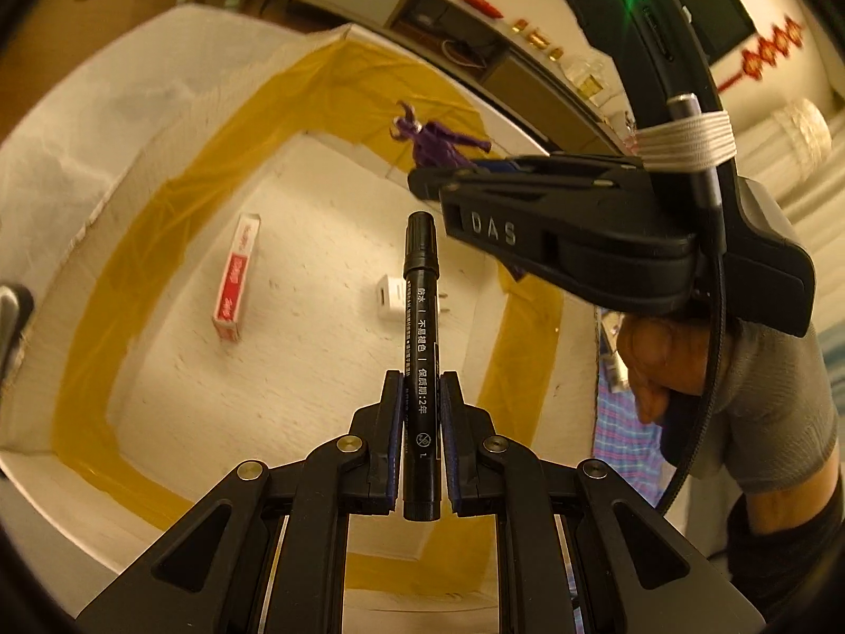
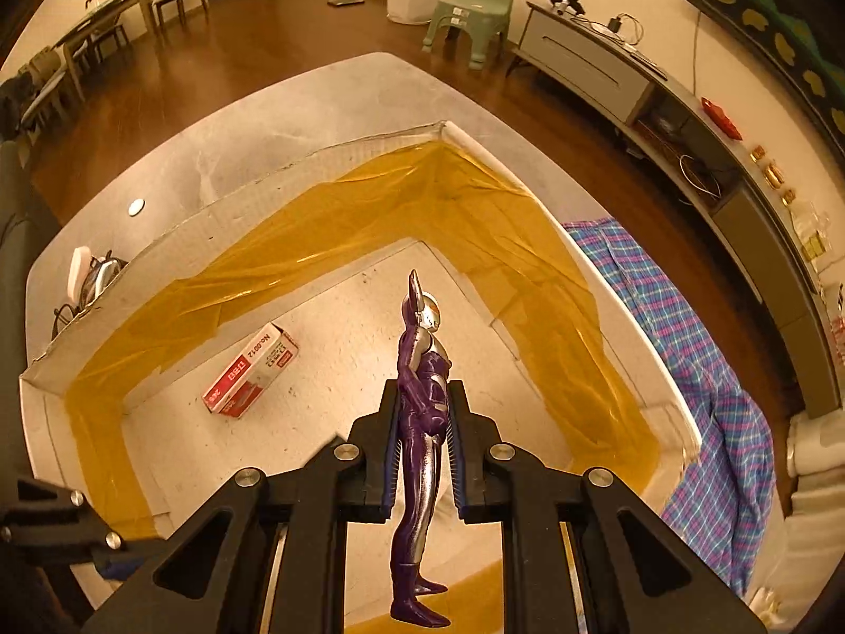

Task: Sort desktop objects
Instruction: 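Carry the marker with the left tool while the right tool carries the figure over the box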

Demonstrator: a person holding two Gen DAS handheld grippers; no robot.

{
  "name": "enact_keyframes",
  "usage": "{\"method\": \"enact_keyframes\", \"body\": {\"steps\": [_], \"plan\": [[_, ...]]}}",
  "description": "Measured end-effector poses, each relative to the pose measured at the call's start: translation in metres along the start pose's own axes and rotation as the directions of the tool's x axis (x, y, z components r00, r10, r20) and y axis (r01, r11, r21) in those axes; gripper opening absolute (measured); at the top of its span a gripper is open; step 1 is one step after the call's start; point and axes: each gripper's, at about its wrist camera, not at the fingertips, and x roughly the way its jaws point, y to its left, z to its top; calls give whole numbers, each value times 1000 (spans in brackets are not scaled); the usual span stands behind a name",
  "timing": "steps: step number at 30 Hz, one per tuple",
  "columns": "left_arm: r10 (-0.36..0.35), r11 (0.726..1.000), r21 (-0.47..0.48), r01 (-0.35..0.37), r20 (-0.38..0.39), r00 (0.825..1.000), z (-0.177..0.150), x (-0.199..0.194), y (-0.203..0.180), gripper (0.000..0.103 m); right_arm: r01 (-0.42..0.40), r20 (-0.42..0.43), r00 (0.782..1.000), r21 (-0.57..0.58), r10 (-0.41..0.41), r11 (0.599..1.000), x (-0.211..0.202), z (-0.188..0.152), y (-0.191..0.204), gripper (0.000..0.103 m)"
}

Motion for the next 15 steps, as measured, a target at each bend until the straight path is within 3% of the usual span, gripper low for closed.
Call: {"method": "enact_keyframes", "body": {"steps": [8,15], "plan": [[-78,989,-134,66,-84,993,-13,11,5,13,9,-51,999,-38,-11,999,18,13,-4,17],[-113,969,-227,96,-65,991,-22,5,11,13,15,-85,996,-73,-21,997,32,25,-3,17]]}}
